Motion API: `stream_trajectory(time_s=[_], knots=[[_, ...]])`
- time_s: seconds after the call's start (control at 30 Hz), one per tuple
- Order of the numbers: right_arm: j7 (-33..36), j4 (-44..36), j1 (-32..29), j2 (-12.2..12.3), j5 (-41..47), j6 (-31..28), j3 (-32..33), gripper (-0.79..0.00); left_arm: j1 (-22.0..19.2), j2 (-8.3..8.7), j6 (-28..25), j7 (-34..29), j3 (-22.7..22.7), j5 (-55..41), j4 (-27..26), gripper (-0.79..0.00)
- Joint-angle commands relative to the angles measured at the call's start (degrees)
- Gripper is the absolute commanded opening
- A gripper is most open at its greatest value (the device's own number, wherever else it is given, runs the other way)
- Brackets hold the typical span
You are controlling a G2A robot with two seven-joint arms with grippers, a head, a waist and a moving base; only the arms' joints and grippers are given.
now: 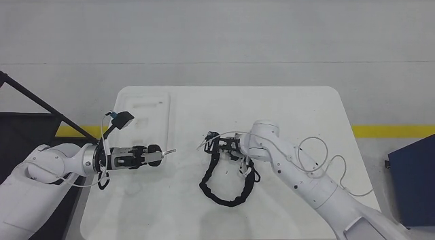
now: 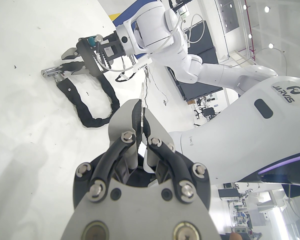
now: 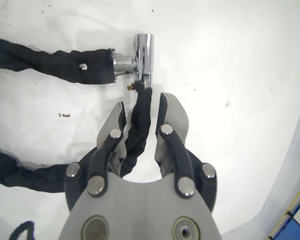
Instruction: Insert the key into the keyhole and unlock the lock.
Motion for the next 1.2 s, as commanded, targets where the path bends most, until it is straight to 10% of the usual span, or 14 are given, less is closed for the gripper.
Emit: stream_trajectory(time_s=[0.0, 0.23, 0.43, 0.93, 1.17], knots=[[-0.3, 0.39, 0.16, -0.11, -0.11, 0.09, -0.15, -0.462, 0.0, 0.0, 0.0, 0.0, 0.0, 0.0, 0.0, -0.785], [-1.32, 1.83, 0.82, -0.76, -0.89, 0.19, -1.33, -0.517, 0.0, 0.0, 0.0, 0.0, 0.0, 0.0, 0.0, -0.785], [-1.84, 2.67, 1.18, -1.18, -1.27, -0.01, -1.97, -0.776, 0.0, 0.0, 0.0, 0.0, 0.0, 0.0, 0.0, -0.785], [-3.38, 2.3, 0.42, -1.09, -5.12, -0.1, -1.99, -0.785, 0.0, 0.0, 0.0, 0.0, 0.0, 0.0, 0.0, -0.785], [-14.86, -10.62, -4.76, 2.42, -29.26, 4.08, -0.45, -0.785, 0.0, 0.0, 0.0, 0.0, 0.0, 0.0, 0.0, -0.785]])
